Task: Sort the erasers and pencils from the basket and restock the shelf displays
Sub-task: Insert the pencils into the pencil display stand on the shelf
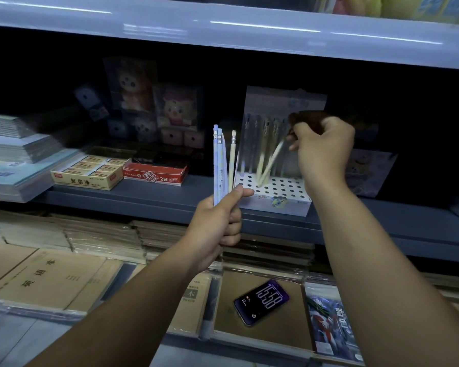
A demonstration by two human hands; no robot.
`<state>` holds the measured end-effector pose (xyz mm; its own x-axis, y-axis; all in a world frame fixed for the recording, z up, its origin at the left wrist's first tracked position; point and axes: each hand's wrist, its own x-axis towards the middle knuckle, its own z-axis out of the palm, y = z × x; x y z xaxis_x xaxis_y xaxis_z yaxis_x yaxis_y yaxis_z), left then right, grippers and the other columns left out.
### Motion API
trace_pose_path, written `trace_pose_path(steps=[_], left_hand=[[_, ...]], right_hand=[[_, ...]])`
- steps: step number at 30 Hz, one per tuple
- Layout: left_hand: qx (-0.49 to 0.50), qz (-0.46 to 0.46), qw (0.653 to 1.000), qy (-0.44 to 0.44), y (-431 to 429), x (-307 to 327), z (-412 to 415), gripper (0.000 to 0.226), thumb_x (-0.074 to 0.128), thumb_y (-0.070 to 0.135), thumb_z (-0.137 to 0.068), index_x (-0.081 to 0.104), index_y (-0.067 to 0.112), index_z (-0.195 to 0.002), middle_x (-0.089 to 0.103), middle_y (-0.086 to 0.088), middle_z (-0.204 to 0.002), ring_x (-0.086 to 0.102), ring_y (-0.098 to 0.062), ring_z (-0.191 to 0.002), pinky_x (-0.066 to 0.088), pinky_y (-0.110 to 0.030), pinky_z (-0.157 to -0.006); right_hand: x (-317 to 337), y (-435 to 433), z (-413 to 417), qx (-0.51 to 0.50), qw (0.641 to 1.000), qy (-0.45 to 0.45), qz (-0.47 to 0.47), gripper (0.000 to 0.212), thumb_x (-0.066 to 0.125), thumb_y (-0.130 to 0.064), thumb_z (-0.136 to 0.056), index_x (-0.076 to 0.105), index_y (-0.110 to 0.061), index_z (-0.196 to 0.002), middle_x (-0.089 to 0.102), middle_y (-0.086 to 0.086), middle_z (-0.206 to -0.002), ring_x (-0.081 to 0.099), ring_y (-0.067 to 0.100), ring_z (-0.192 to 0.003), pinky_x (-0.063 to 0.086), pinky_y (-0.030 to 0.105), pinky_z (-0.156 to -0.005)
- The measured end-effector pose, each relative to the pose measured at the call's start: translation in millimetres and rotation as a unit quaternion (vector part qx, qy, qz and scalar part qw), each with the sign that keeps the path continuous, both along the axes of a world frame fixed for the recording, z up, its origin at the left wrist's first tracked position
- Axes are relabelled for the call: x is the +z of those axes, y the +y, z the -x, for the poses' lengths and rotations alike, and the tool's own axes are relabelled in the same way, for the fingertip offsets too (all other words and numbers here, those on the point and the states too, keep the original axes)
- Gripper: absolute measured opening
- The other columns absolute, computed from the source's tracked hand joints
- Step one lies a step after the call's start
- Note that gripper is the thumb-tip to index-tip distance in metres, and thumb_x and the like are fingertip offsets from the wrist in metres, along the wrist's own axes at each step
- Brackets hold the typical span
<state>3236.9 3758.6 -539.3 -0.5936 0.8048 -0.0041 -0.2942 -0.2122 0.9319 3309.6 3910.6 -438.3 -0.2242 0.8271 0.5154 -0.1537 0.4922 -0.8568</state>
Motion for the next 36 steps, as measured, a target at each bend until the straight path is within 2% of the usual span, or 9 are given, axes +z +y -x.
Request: trace_pose_path(steps=[3,8,11,17,23,26,29,34,36], left_hand=[[-0.001,-0.003,1.0,-0.003,0.0,1.7,-0.8,0.033,0.054,0.035,-0.104,0.065,0.011,-0.124,0.028,0.005,-0.059,0.019,-0.008,-0.047,0.016,-0.02,-0.039],[0.003,0.001,1.0,0.006,1.4,4.2,-4.1,0.035,0.055,0.038,-0.103,0.057,0.01,-0.123,0.027,0.004,-0.059,0.02,-0.009,-0.047,0.017,-0.02,-0.04],[0.006,-0.001,1.0,0.004,1.2,4.3,-5.2,0.027,0.052,0.039,-0.104,0.052,0.015,-0.116,0.03,0.003,-0.059,0.021,-0.01,-0.047,0.018,-0.021,-0.04],[0.012,-0.019,1.0,0.01,-0.6,3.0,-3.1,0.025,0.053,0.038,-0.104,0.057,0.015,-0.11,0.031,0.003,-0.061,0.021,-0.008,-0.047,0.019,-0.02,-0.039],[0.006,-0.031,0.999,0.017,-1.5,2.5,-1.7,0.025,0.055,0.038,-0.103,0.064,0.016,-0.111,0.032,0.003,-0.062,0.021,-0.008,-0.047,0.02,-0.02,-0.039],[0.0,-0.035,0.999,0.02,-0.7,2.3,-2.4,0.028,0.055,0.038,-0.103,0.067,0.015,-0.114,0.031,0.003,-0.062,0.021,-0.008,-0.047,0.019,-0.02,-0.04],[-0.015,-0.041,0.999,0.018,1.3,1.8,-3.6,0.031,0.056,0.04,-0.102,0.07,0.017,-0.117,0.031,0.003,-0.062,0.021,-0.008,-0.047,0.019,-0.02,-0.04],[-0.036,-0.036,0.998,0.021,2.1,1.1,-3.9,0.032,0.054,0.042,-0.103,0.072,0.024,-0.123,0.029,0.002,-0.064,0.019,-0.008,-0.048,0.016,-0.023,-0.042],[-0.036,-0.033,0.999,0.013,2.9,1.3,-4.1,0.032,0.054,0.041,-0.103,0.072,0.024,-0.124,0.028,0.003,-0.063,0.019,-0.008,-0.048,0.015,-0.022,-0.042]], right_hand=[[-5.2,-2.4,5.0,0.005,0.999,-0.034,-0.029,0.015,0.065,-0.004,-0.088,0.071,-0.005,-0.074,0.07,0.007,-0.063,0.062,0.013,-0.05,0.05,0.027,-0.049],[-14.9,-5.1,15.5,0.01,0.993,-0.083,-0.079,0.015,0.068,-0.015,-0.088,0.071,-0.008,-0.076,0.07,0.007,-0.065,0.068,0.025,-0.06,0.058,0.041,-0.058],[-17.4,-5.6,20.7,0.017,0.99,-0.105,-0.088,0.018,0.071,-0.022,-0.088,0.072,-0.006,-0.079,0.069,0.008,-0.064,0.069,0.029,-0.062,0.057,0.047,-0.06],[-13.8,-7.6,15.3,0.043,0.99,-0.109,-0.079,0.018,0.071,-0.018,-0.091,0.071,-0.003,-0.082,0.069,0.009,-0.063,0.065,0.017,-0.052,0.054,0.033,-0.053],[-10.2,-3.8,8.4,0.033,0.993,-0.096,-0.063,0.028,0.074,-0.031,-0.087,0.065,-0.005,-0.083,0.067,0.014,-0.071,0.062,0.027,-0.059,0.05,0.037,-0.056],[-5.4,-11.5,1.6,0.131,0.987,-0.093,-0.021,0.027,0.074,-0.027,-0.091,0.069,-0.001,-0.084,0.067,0.017,-0.072,0.053,0.016,-0.047,0.04,0.026,-0.043],[-3.1,-14.0,-4.0,0.222,0.969,-0.111,0.002,0.017,0.075,-0.021,-0.091,0.074,-0.005,-0.089,0.07,0.008,-0.073,0.054,0.016,-0.045,0.037,0.024,-0.038],[-3.7,-11.3,-6.9,0.251,0.96,-0.123,0.022,0.015,0.075,-0.015,-0.09,0.074,0.0,-0.092,0.068,0.013,-0.073,0.054,0.017,-0.046,0.038,0.025,-0.038],[-3.7,-10.8,-7.3,0.249,0.96,-0.123,0.032,0.016,0.076,-0.015,-0.09,0.074,0.001,-0.091,0.067,0.023,-0.074,0.055,0.02,-0.048,0.039,0.025,-0.039]])
